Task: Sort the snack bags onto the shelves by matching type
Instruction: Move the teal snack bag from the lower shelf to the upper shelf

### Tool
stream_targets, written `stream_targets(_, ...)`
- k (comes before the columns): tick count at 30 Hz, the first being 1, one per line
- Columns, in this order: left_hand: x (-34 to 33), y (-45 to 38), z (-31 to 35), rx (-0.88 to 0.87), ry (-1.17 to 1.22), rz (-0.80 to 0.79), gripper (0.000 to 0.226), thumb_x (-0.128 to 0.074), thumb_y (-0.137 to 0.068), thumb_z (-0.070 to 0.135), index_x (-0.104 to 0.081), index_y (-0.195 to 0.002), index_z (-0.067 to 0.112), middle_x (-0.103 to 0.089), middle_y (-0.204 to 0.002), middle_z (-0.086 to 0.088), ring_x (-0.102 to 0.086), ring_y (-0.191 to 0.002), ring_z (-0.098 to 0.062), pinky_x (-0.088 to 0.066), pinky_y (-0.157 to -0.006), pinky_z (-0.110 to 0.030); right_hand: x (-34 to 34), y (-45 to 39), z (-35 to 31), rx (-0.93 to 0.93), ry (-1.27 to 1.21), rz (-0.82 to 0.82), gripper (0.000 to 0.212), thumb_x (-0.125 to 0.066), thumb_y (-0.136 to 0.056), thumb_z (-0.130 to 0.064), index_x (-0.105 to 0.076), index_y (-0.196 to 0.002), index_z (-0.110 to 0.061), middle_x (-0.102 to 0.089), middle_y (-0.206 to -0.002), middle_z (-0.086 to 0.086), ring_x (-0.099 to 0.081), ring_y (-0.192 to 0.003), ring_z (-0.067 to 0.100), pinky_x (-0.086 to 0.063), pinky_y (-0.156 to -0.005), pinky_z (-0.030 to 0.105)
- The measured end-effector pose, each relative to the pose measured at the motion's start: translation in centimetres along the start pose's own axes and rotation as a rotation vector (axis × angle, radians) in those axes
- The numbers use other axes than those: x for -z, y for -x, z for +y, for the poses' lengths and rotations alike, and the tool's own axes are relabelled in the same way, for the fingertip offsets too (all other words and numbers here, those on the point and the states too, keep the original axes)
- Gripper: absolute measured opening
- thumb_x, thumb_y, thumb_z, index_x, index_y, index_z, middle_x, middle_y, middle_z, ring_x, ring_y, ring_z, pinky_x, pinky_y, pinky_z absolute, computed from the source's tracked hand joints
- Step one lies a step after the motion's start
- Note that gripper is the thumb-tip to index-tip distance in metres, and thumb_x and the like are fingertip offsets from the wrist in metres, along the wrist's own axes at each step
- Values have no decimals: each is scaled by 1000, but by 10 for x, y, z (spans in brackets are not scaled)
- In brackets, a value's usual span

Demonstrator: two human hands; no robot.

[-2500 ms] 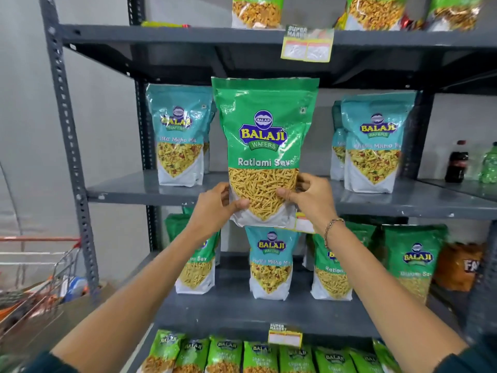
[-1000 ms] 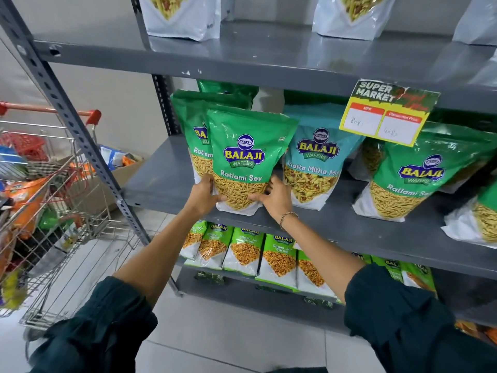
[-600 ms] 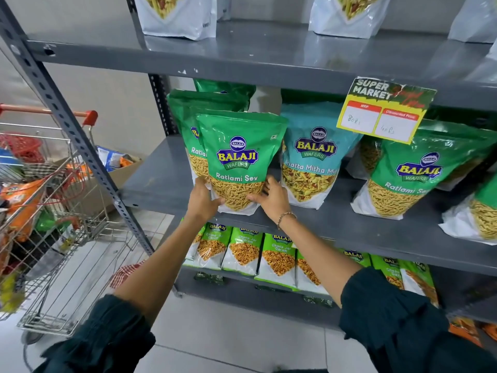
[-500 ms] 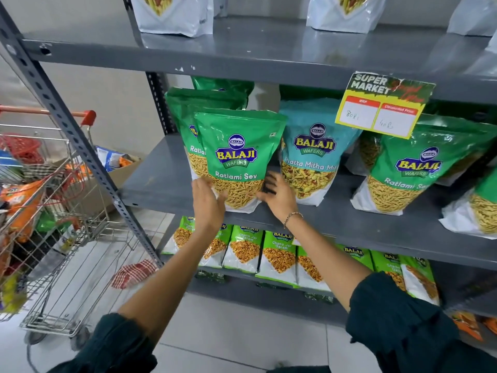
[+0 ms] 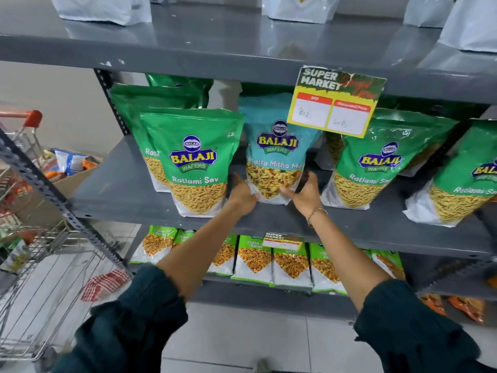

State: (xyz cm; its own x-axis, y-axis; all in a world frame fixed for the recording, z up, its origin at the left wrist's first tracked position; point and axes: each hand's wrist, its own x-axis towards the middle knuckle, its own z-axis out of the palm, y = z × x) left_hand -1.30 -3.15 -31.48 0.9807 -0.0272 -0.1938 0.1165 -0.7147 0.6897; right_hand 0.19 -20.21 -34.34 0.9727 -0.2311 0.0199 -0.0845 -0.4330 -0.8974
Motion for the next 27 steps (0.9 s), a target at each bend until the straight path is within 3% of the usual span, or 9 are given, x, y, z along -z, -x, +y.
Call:
stream_targets(3,-1,-17,-9,-59,64,-5,78,-53,-91,17,0,-146,1,-43,-142,-26,-49,-122,-38,-40,-98,-39,2,-10,3,-8,-47,-169,78,-80,-65,-29,-35,-125,-7,-54,-124,6,-50,-114,18,-42,-95,36)
stream_targets(5,-2,-25,-16,-121,100,-14,83,-56,-90,17,3,-147,8,-45,-139,-21,-48,-122,-35,-40,-97,-37,3,-13,6,20,-71,-155,68,-81,-64,-26,-45,-119,-11,-59,-122,9,-54,-109,17,-45,-95,38)
stream_targets(12,-3,-27,-15,-163,188,7,52,-64,-84,15,-43,-131,8,-58,-132,-13,-53,-122,-27,-36,-94,-27,9,3,15,46,-187,-42,55,-82,-60,-11,-55,-108,-10,-65,-112,11,-61,-102,22,-52,-88,40)
stream_targets(17,-12,-11,-12,-238,145,-38,50,-68,-81,17,-50,-126,8,-60,-131,-11,-54,-121,-27,-40,-97,-33,27,37,22,40,-208,22,55,-83,-58,-10,-57,-105,-8,-66,-111,11,-62,-101,21,-53,-87,37)
stream_targets(20,-19,8,-15,-237,129,-49,52,-71,-78,19,-49,-124,8,-62,-126,-12,-56,-117,-28,-43,-93,-36,40,65,25,61,-185,52,53,-84,-56,-12,-58,-102,-16,-67,-103,5,-63,-97,19,-53,-87,39)
stream_targets(24,-22,44,-19,-273,143,-45,53,-73,-77,19,-46,-120,3,-64,-111,-21,-59,-100,-33,-46,-83,-41,53,109,18,103,-182,82,51,-85,-54,-14,-58,-96,-23,-66,-99,0,-63,-95,18,-52,-87,37)
stream_targets(27,-13,76,-21,-313,121,-41,56,-74,-76,23,-44,-119,3,-52,-73,-7,-50,-74,-27,-38,-63,-36,60,141,5,122,-210,73,49,-83,-56,-8,-58,-96,-19,-64,-99,0,-61,-93,13,-50,-86,29)
